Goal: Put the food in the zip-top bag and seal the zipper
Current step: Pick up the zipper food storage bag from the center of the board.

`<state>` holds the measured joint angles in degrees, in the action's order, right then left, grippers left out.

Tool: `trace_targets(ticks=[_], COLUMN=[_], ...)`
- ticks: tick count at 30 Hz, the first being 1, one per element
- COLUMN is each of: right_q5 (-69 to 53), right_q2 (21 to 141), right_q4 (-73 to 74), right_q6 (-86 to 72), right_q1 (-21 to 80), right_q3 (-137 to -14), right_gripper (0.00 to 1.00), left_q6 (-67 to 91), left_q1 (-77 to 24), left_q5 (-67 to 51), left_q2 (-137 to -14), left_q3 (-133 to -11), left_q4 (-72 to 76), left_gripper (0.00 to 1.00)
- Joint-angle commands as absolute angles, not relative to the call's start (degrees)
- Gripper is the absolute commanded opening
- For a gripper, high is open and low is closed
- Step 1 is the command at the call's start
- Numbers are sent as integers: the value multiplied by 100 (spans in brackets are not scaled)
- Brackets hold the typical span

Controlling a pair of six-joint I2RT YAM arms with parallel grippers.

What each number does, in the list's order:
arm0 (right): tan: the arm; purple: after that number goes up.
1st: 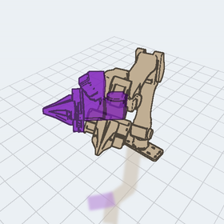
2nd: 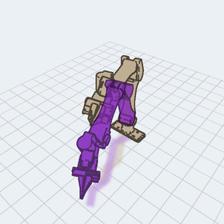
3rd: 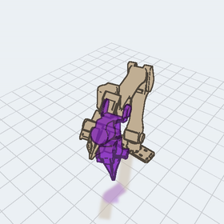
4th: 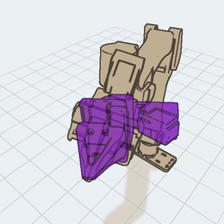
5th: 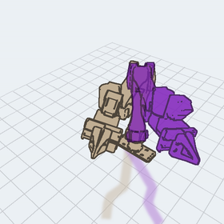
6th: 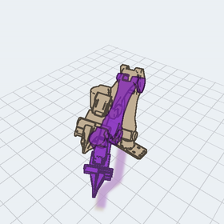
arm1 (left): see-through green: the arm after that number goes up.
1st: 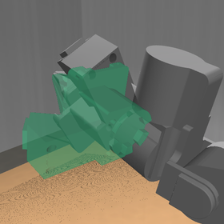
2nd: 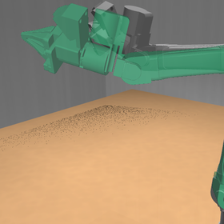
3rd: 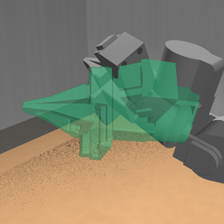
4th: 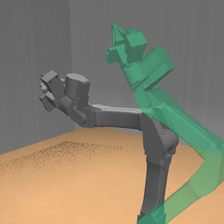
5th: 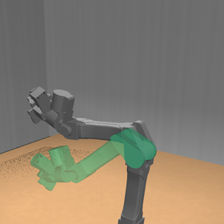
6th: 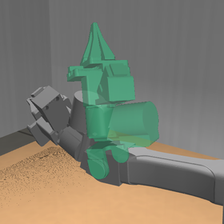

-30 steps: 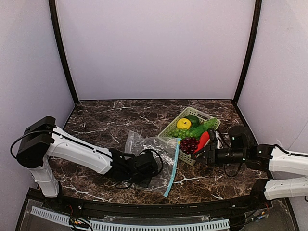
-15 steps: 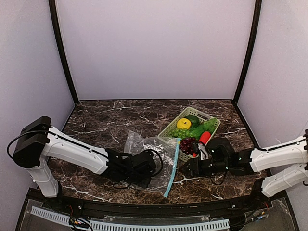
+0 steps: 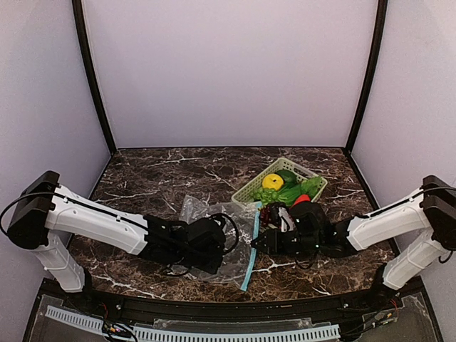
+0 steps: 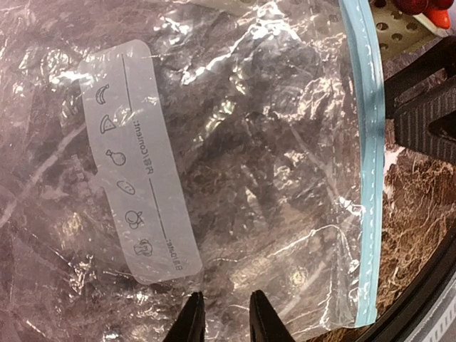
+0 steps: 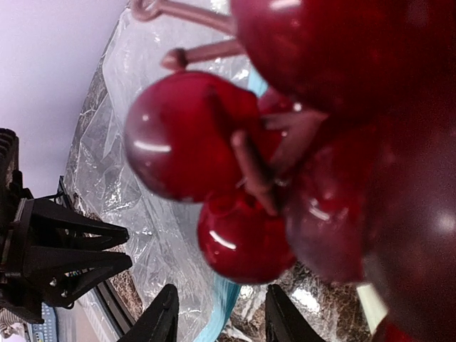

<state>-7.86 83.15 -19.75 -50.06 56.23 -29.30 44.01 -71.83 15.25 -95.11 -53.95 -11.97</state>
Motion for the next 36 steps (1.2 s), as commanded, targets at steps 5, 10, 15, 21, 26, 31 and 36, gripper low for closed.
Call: trace_targets(ticks=[5,10,15,21,26,31,36], right_q5=[-955,-1002,-1046,-871,-688,-217,105], right_q2=[8838,9089,9069,8524,7895,7354,6982], right_q4=[-2575,-2689,-2814,-2667,-2277,-899,253], right_q6=[-4939,-4909,-4948,-4805,-4539,-4078,-3692], right_q1=[5698,5737,5774,5921,6089,6345,6481], right_q3=[-3154,-3310,-3303,-3262,-3341,-3953,-4702], right_gripper=[38,32,14,0,0,0,0], left_q6=[4498,4554,4607,4695,4764,4594,4222], left_q1=[-7172,-7172,-7172,-7172,-7172,-7172,-7181], left_q5=[1576,1603,1656,1705,1692,1476,975], left_q2=[-8995,-8854,-8760,-8512,-8037,-7512,-7488], left_q3=[-5194,-5121,-5045,-4971,-5038,-5241,-5874], left_q4=[-1248,-1205,-1209,-1162,-1146,-977,-854], left_gripper=[28,29,30,34,43,55,67])
